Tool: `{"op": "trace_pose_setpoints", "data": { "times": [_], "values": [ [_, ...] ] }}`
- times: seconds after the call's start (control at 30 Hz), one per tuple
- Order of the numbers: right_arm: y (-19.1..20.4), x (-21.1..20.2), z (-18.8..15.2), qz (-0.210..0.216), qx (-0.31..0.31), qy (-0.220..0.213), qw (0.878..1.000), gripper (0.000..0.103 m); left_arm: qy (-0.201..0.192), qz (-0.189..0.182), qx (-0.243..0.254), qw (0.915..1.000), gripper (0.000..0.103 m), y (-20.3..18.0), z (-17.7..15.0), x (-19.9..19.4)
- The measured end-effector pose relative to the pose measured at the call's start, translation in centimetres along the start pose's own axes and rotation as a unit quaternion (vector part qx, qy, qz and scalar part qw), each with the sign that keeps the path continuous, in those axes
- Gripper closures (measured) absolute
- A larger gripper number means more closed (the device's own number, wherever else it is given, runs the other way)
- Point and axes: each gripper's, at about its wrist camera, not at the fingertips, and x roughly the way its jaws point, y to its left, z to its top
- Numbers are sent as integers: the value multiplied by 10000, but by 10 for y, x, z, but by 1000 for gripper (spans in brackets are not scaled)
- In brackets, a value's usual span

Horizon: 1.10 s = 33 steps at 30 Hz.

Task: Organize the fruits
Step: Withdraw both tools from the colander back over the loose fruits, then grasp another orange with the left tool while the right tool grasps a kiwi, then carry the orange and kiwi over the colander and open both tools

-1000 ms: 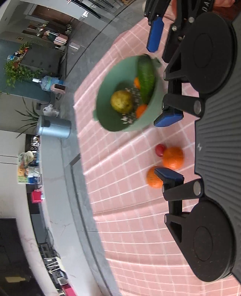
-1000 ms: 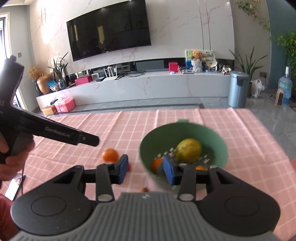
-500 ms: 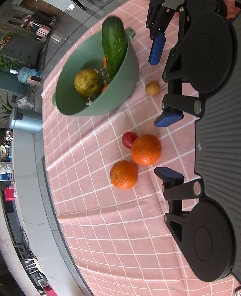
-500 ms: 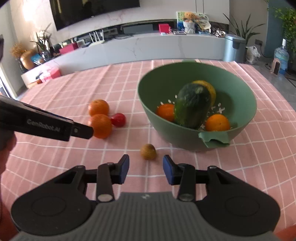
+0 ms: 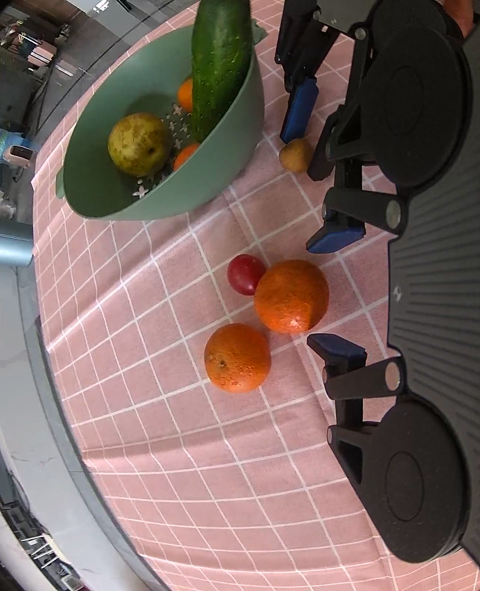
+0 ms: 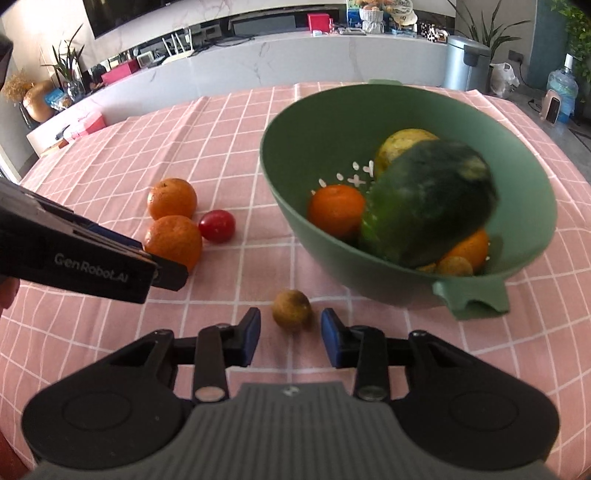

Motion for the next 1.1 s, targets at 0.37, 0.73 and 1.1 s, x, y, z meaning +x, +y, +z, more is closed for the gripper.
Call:
{"op": "trace_pose_setpoints", "data": {
  "times": [0.37,0.73,1.1],
  "values": [
    [1,1,6,-31,-143,173,9997,83,523,-65,74,9986,55,0,21,8],
    [0,-2,14,234,-482,567,9970,84,1187,-101,176,9927,58,-2,33,13],
    [10,-20,27,921,-1583,1453,9723,84,1793,-110,643,9816,58,-17,28,0]
  ]
}}
